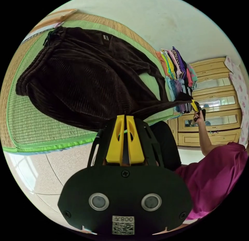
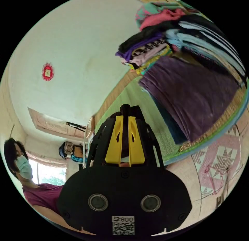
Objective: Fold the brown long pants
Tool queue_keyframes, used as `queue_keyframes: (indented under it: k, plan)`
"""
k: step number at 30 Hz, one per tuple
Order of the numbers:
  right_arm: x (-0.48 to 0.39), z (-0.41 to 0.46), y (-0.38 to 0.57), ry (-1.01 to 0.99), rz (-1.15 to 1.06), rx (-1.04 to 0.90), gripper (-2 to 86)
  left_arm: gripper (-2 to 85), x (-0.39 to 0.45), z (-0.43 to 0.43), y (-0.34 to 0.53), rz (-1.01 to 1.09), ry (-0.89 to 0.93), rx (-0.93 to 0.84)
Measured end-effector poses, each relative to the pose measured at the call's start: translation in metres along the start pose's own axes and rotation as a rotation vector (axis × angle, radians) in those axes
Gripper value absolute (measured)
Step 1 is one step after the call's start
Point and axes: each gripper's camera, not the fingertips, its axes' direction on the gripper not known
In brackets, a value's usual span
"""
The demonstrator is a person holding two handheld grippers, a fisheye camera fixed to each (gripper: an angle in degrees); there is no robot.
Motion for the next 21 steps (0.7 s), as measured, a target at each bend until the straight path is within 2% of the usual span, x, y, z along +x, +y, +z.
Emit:
queue_keyframes:
  k: [3, 7, 14, 19, 21]
  plan:
    - [0.072, -0.004, 0.033, 0.008, 0.191, -0.003, 3.1, 1.1, -0.004, 0.001, 0.004, -0.061, 0.052, -0.005]
    - [0.085, -0.016, 0.052, 0.027, 0.242, 0.042, 3.3, 1.0, 0.009, -0.018, 0.001, -0.050, 0.041, 0.001]
    - [-0.017, -0.013, 0.029, 0.186, 0.036, 0.092, 7.1, 4.0, 0.053, -0.057, -0.028, 0.056, 0.034, 0.127]
    - [-0.091, -0.003, 0.004, 0.219, -0.092, 0.161, 8.7, 7.1, 0.096, -0.036, -0.096, 0.204, 0.025, 0.091]
    - [-0.130, 0.022, -0.009, 0.291, -0.192, 0.151, 8.9, 7.6, 0.113, -0.021, -0.126, 0.271, 0.000, 0.072]
